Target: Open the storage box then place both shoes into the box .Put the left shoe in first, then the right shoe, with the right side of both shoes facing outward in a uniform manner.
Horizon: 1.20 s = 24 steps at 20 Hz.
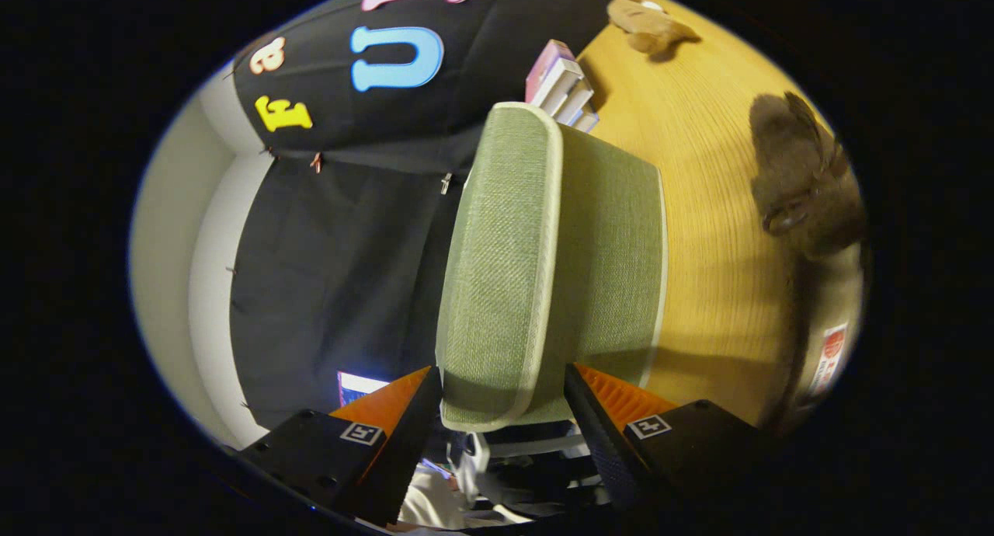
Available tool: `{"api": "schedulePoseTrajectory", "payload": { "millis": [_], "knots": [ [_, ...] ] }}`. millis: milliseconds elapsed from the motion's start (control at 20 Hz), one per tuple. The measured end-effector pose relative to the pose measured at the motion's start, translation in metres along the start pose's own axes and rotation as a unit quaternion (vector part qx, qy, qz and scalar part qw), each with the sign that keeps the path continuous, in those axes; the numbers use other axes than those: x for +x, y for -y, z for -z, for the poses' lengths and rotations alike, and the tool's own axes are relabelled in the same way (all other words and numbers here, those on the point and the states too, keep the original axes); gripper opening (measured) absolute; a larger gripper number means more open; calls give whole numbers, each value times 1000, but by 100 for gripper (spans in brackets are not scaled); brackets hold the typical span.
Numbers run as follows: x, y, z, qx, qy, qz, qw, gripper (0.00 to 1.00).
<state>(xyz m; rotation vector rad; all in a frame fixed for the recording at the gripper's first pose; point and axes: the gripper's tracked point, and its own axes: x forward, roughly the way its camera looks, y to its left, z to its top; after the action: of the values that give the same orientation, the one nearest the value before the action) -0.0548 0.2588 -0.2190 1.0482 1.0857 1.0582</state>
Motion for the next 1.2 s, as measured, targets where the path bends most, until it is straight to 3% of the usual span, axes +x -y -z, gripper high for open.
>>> {"api": "schedulePoseTrajectory", "payload": {
  "millis": [250,350,550,600,650,900,1200],
  "knots": [
    [4,-12,-7,76,8,-26,997,96],
    [4,-13,-16,99,15,-29,995,71],
    [1,-25,-17,119,12,-42,992,70],
    [1,-27,-16,120,8,-44,992,60],
    [-2,-30,-15,118,7,-45,992,60],
    [-1,-42,-23,119,27,-31,992,13],
    [12,-60,-24,101,26,-15,994,5]
  ]
}}
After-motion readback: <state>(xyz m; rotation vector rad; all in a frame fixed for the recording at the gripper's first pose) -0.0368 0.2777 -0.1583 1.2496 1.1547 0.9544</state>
